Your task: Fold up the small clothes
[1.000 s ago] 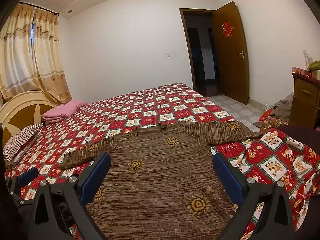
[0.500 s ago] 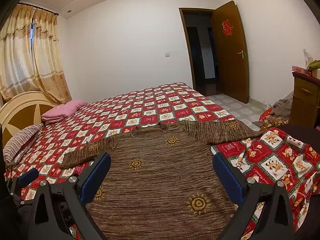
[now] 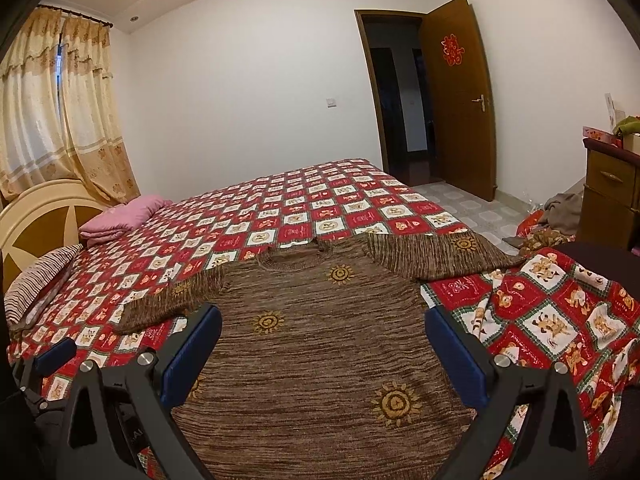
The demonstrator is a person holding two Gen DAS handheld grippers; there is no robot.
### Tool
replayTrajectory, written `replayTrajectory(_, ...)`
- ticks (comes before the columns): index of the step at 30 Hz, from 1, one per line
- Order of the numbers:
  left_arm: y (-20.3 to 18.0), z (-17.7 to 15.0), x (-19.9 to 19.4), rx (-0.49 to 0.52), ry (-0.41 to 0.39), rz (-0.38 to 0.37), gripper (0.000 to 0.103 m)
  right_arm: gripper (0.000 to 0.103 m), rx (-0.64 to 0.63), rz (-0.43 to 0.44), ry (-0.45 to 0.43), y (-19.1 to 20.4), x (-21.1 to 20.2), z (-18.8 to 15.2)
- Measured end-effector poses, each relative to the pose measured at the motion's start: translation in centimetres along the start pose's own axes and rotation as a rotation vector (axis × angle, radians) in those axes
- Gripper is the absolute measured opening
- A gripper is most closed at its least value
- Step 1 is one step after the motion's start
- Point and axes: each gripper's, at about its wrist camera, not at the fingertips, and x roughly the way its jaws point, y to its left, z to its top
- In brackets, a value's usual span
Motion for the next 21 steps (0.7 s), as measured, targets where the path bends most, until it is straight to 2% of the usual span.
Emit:
replayTrajectory(14,-0.2,0.0,1.9,-0.006,0.055,-0.013,0.103,0.102,-0.006,-0.02,0.044,-0.3,1.9,-0.8)
replayTrajectory(21,-0.9,0.2,4.8,0.017,0.087,-0.022,0.103,0.102,0.005,-0.064,0.056,-2.6,4.7,-1.5)
